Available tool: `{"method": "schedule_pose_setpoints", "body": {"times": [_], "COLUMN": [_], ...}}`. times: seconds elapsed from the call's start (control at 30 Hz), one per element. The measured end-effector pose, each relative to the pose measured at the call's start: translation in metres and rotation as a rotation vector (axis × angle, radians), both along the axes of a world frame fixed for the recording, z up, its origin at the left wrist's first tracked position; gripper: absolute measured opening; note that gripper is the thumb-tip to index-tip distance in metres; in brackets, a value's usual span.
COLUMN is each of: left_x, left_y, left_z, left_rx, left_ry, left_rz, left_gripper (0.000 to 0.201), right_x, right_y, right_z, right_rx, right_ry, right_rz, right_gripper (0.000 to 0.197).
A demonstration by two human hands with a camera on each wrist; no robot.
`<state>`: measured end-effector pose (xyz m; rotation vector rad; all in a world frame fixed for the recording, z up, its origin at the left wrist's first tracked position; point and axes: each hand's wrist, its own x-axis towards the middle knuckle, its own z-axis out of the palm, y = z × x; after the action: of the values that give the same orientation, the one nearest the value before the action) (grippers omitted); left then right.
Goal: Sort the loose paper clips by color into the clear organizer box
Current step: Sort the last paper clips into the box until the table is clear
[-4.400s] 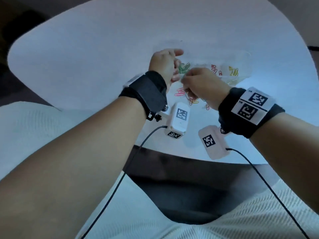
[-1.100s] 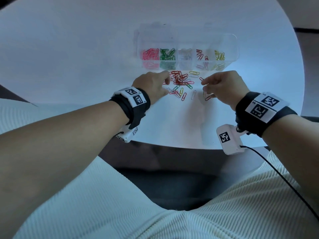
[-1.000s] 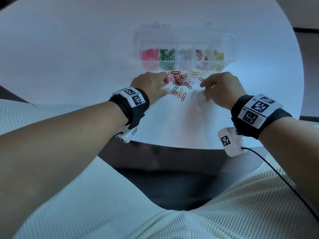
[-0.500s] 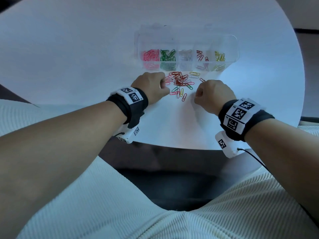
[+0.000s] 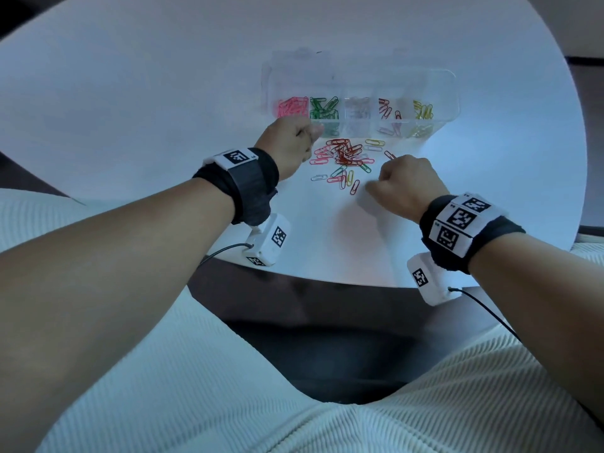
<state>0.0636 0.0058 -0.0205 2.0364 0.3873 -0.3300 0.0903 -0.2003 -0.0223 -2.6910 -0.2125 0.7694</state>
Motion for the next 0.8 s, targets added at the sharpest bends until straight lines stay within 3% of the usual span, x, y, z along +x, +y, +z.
{"method": "schedule_pose_setpoints", "body": {"times": [0.07,0.13,0.2,0.33,0.47,0.6,0.8], "left_x": [-0.001,-0.002,-0.001,0.0,0.001,0.002,-0.004], "left_y": [0.001,0.0,0.001,0.001,-0.004,-0.007,-0.007], "left_z": [0.001,0.004,0.004,0.006,0.013,0.024,0.027], "left_rx": [-0.006,-0.051,-0.114,-0.217,-0.322,-0.533,-0.571], "left_ry": [-0.007,-0.004,0.003,0.021,0.075,0.147,0.209], "left_rz": [-0.028,-0.035,-0.022,0.0,0.091,0.23,0.194], "left_gripper": [0.035,0.033,0.032,0.03,0.033,0.026,0.024], "right_x": [0.0,-0.002,-0.004,-0.012,-0.021,-0.02,-0.019], "right_y": [0.001,0.004,0.014,0.038,0.051,0.051,0.047], "right_z": [0.004,0.005,0.004,0.003,-0.008,-0.012,-0.005], "right_rx": [0.251,0.443,0.51,0.357,0.101,0.002,-0.033], "right_ry": [0.064,0.123,0.145,0.153,-0.063,-0.129,-0.117], "right_rz": [-0.205,-0.35,-0.311,0.064,0.277,0.303,0.28], "right_gripper": [0.015,0.023,0.03,0.009,0.027,0.022,0.016]}}
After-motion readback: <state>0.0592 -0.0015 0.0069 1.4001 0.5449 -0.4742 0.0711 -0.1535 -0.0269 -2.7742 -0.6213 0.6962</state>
